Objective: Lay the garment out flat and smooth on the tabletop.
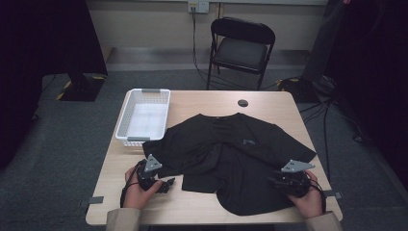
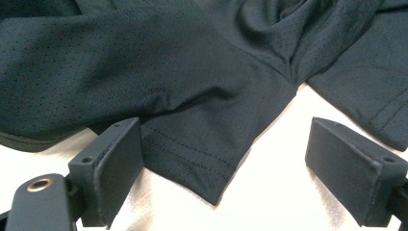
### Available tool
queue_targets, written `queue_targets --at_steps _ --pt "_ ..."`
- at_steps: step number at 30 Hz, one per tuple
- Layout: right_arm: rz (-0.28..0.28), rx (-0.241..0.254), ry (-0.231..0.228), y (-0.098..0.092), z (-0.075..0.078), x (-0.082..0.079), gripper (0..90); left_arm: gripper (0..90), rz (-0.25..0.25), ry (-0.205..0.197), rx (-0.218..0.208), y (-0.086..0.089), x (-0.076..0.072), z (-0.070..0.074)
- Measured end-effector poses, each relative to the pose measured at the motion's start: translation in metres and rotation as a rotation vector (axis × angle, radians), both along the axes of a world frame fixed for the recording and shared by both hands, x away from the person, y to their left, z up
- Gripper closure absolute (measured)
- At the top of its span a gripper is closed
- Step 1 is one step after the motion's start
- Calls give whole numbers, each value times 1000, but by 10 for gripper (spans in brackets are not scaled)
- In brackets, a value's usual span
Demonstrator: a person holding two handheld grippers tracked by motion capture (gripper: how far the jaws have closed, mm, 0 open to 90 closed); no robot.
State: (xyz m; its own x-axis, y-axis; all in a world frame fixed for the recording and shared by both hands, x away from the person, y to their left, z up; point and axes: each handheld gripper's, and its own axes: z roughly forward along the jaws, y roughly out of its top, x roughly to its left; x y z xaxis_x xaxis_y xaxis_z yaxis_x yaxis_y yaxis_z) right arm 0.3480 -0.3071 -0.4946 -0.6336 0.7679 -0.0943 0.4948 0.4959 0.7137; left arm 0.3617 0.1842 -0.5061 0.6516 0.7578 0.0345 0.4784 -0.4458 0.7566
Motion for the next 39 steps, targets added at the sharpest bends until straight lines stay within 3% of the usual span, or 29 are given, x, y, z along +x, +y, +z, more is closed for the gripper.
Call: queue_targets --at_steps 2,4,9,17,21,22,24,27,35,39 --pt "-15 -1 1 -3 0 -1 622 132 0 0 0 0 0 0" --pt "-2 58 31 -6 -2 -1 740 132 0 0 0 0 0 0" --pt "20 83 59 -8 -2 -9 878 132 0 0 0 0 0 0" --pt "64 112 107 -16 -2 -36 885 132 -1 0 1 0 0 0" --pt "99 99 132 -19 -1 -54 883 132 -1 -1 2 0 0 0" --pt "99 93 130 -20 -1 -57 871 132 -1 0 0 0 0 0" --pt "53 87 102 -23 0 -60 712 132 0 0 0 0 0 0" --pt "5 77 46 -25 3 -54 602 131 0 -1 1 0 0 0" --pt "-35 62 22 -16 1 -16 636 131 -1 -1 2 0 0 0" --pt "-23 68 31 -15 -3 -12 737 131 -1 -1 1 0 0 0"
